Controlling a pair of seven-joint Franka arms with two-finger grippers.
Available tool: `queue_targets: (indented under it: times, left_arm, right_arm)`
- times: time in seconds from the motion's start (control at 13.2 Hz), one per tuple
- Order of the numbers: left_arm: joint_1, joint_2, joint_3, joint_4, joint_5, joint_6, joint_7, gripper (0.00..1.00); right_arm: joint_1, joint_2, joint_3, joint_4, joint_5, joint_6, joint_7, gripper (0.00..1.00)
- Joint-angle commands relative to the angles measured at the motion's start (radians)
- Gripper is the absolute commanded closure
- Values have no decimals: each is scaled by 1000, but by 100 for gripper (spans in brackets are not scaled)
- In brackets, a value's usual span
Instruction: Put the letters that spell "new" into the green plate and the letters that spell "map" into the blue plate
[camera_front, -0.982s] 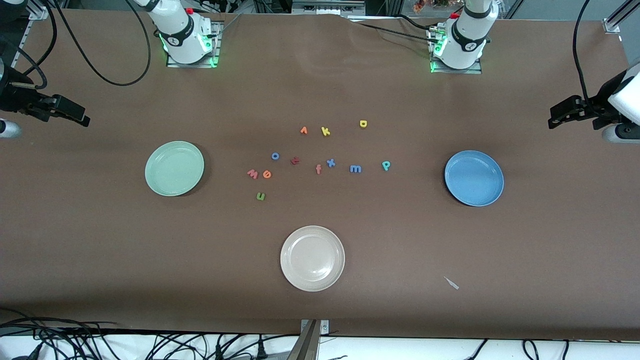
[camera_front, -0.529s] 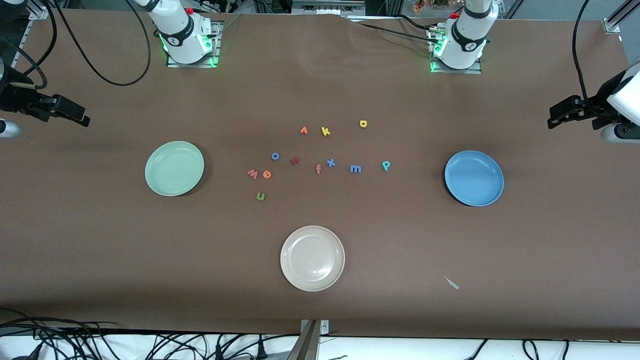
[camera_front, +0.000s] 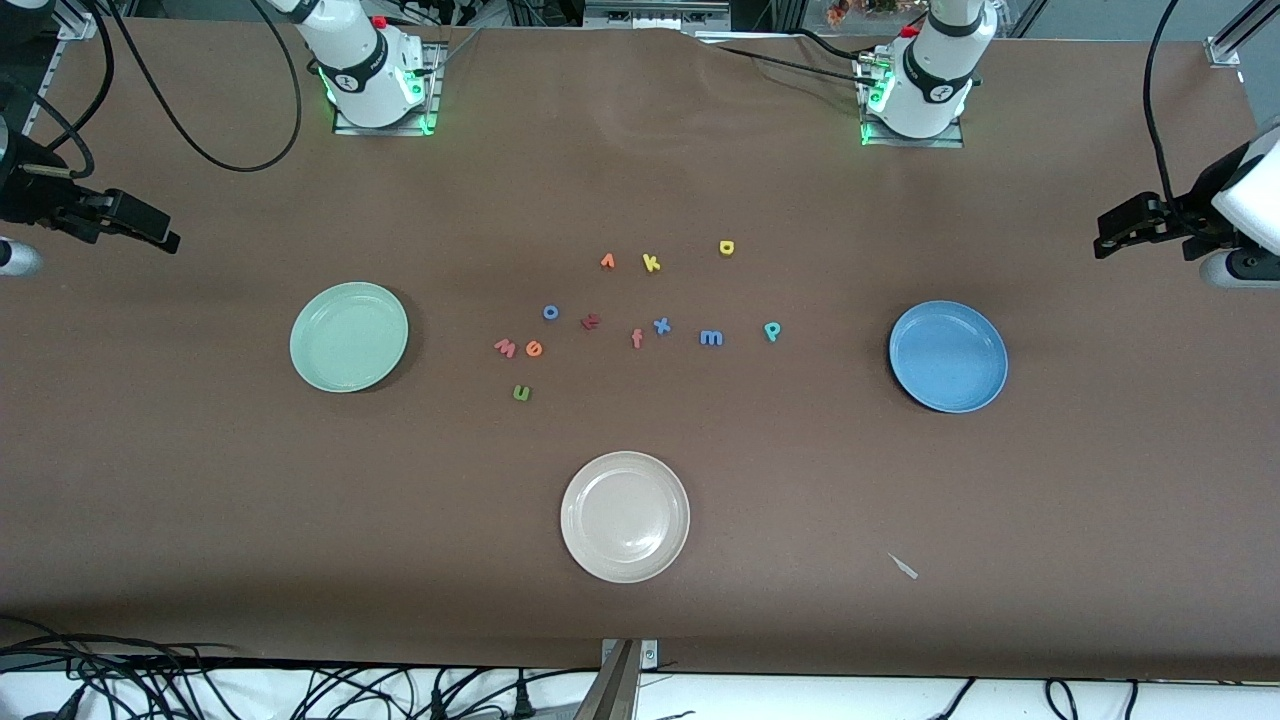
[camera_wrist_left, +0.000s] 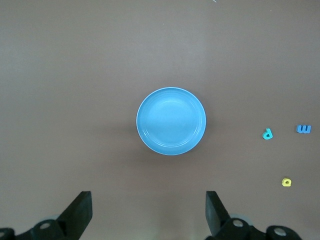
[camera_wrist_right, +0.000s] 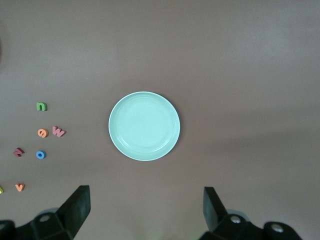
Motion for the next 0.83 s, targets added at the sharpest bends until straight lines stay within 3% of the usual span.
queue_targets:
  times: [0.0,0.76]
  left_arm:
    - [-1,-11,3,-18,-20,16,27,0]
    - [-2,-11,3,-21,-20,25,27,0]
  right_arm:
    - [-2,-20,4,-11,15,-4,2,0]
    - [-2,-20,4,-11,15,-4,4,0]
